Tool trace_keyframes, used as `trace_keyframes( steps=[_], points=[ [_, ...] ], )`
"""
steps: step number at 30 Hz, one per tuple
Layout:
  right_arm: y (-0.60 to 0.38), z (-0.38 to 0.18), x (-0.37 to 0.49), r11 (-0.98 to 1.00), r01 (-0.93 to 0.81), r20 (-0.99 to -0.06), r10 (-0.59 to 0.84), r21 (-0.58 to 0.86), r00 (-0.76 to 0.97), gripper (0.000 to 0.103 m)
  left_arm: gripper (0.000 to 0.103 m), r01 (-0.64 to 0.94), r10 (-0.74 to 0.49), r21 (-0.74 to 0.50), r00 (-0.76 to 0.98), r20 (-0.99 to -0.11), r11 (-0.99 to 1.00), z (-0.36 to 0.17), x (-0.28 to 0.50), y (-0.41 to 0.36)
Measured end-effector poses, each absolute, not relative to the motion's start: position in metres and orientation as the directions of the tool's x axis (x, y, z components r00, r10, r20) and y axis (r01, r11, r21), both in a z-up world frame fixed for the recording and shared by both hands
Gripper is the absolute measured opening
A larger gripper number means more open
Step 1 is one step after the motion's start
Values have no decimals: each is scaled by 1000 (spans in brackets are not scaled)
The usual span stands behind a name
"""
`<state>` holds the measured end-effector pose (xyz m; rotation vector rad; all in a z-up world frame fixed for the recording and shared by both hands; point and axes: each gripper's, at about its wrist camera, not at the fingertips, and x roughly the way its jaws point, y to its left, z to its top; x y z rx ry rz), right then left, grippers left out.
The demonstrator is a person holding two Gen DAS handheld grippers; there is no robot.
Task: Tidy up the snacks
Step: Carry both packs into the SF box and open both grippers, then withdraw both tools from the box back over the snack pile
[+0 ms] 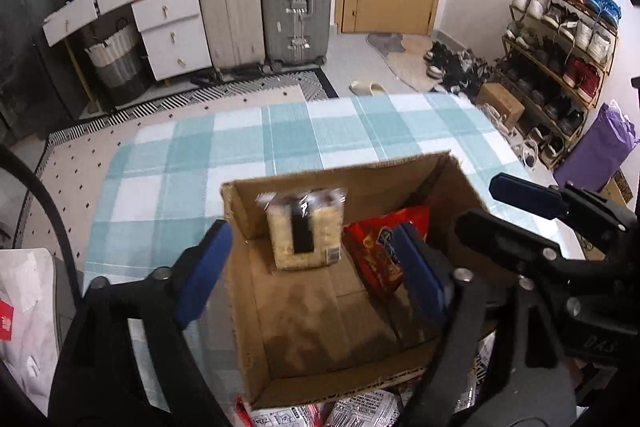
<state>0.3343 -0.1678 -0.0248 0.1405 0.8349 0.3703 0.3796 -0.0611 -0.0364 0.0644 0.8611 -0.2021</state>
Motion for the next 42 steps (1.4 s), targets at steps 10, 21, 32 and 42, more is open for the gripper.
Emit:
trace_keyframes(
  steps=[10, 21, 32, 42],
  points=[
    [-176, 9, 292, 913, -290, -647, 409, 288, 643, 73, 94, 173, -114, 9, 686, -719, 985, 3, 322, -47],
    [-189, 47, 221, 926, -294, -604, 377, 236, 703, 91, 102, 141, -94, 19, 746, -659, 990, 48, 234, -20],
    [-191, 61, 157, 928, -286, -594, 373, 239, 713, 97, 102, 169, -131, 2, 774, -619, 986, 72, 153, -11],
    [-199, 65, 118, 928, -275, -579, 372, 252, 725, 97, 102, 159, -127, 0, 784, -608, 987, 75, 114, -2]
  ],
)
